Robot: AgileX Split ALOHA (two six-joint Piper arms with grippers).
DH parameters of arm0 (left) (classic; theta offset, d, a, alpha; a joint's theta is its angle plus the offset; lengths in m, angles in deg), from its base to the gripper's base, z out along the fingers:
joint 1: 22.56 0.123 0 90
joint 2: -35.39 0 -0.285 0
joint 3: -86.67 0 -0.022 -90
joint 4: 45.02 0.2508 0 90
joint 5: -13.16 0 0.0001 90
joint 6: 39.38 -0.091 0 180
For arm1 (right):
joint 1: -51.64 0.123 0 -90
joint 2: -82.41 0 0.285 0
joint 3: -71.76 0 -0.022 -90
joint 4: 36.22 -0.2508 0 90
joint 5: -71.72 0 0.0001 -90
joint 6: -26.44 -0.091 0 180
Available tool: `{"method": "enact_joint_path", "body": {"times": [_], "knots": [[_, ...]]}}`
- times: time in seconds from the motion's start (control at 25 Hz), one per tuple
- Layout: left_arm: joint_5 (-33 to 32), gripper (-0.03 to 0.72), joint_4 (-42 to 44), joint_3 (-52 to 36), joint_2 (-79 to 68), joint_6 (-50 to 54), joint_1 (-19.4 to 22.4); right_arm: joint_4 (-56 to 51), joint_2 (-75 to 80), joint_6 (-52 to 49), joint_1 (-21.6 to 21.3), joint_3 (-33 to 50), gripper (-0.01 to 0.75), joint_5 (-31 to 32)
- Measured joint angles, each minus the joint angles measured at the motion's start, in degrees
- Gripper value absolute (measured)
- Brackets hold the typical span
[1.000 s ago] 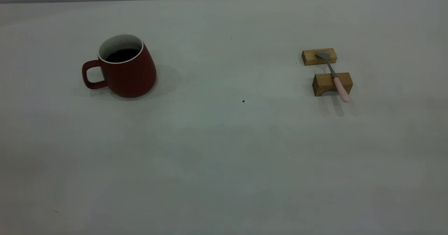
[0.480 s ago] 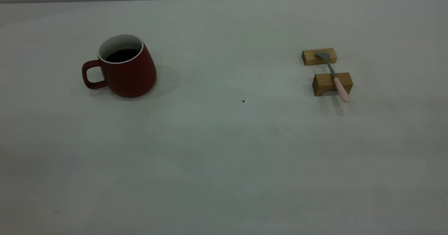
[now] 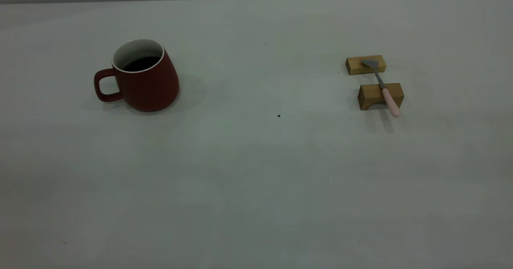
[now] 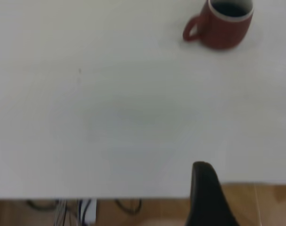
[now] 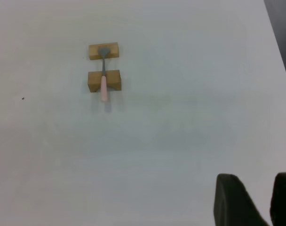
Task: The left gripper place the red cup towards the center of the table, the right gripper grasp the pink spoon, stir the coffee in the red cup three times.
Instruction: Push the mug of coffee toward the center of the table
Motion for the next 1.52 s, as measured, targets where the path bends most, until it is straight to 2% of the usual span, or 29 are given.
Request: {"method": "enact_joint_path", "body": {"times": [0.16, 0.28, 0.72, 0.96, 1.16, 1.28, 1.52], "knots": [[0.46, 0.501, 0.07, 0.98, -6.82, 0.00, 0.00, 0.00, 0.00, 0.00, 0.00, 0.00, 0.237, 0.00], [3.68, 0.501, 0.21, 3.02, -15.49, 0.00, 0.00, 0.00, 0.00, 0.00, 0.00, 0.00, 0.237, 0.00], [21.66, 0.501, 7.04, 14.02, -61.65, 3.19, 0.00, -0.05, 0.00, 0.00, 0.00, 0.00, 0.237, 0.00], [28.23, 0.501, 7.20, 25.06, -82.45, 0.00, 0.00, -0.05, 0.00, 0.00, 0.00, 0.00, 0.237, 0.00], [28.59, 0.501, 7.20, 38.92, -99.89, -5.27, 0.04, -0.05, 0.00, 0.00, 0.00, 0.00, 0.237, 0.00], [25.44, 0.501, 7.20, 48.67, -110.40, -10.81, -0.08, -0.05, 0.00, 0.00, 0.00, 0.00, 0.237, 0.00], [20.03, 0.501, 7.08, 65.03, -125.37, -31.30, -1.43, -0.05, 0.00, 0.00, 0.00, 0.00, 0.237, -0.05]]}}
